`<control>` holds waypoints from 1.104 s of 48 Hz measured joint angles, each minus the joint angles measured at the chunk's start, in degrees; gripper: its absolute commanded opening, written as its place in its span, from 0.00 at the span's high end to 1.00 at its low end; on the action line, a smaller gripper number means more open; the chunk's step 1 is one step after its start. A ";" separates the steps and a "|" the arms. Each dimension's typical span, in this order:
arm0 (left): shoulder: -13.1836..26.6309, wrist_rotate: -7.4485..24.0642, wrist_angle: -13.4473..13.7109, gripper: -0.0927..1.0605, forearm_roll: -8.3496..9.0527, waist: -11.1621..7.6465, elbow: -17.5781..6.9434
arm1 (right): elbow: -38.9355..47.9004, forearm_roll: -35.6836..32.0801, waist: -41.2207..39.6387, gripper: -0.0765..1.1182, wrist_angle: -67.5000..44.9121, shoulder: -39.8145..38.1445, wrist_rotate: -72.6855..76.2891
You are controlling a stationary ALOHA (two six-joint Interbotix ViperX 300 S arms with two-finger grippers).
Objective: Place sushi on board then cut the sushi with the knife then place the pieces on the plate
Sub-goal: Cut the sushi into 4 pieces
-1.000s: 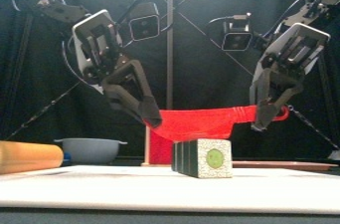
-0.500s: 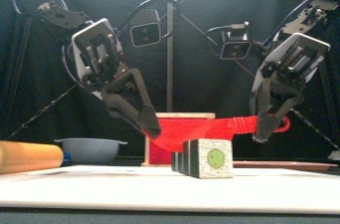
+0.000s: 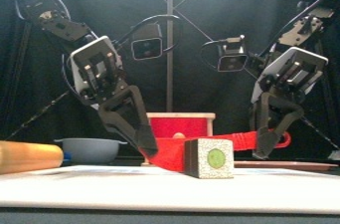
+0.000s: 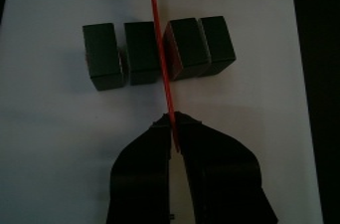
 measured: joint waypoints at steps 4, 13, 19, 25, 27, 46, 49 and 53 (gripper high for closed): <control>0.18 0.09 0.53 0.52 -0.70 0.09 -0.18 | 0.00 0.35 0.26 0.82 0.00 0.00 0.00; 0.09 0.18 1.05 0.52 -1.05 0.00 -0.79 | 0.00 0.79 0.79 0.82 -0.09 -0.26 0.00; -0.26 0.35 1.49 0.52 -1.05 0.00 -1.14 | 0.09 0.62 0.79 0.82 -0.09 -0.97 0.00; -0.70 0.44 1.49 0.52 -1.05 0.00 -1.23 | 0.09 0.53 0.79 0.82 -0.09 -2.02 0.00; -0.97 0.44 1.49 0.52 -0.79 0.00 -1.23 | 0.09 0.35 0.79 0.82 0.00 -2.37 0.00; -4.48 0.44 1.93 0.52 3.16 0.18 -1.23 | 0.18 -1.85 0.79 0.82 0.62 -6.33 0.00; -5.27 0.35 2.29 0.52 3.87 0.53 -1.23 | 0.18 -2.20 0.62 0.82 0.88 -7.12 0.00; -6.50 0.35 2.90 0.52 4.66 0.70 -1.23 | 0.18 -2.46 0.09 0.82 1.32 -8.61 0.00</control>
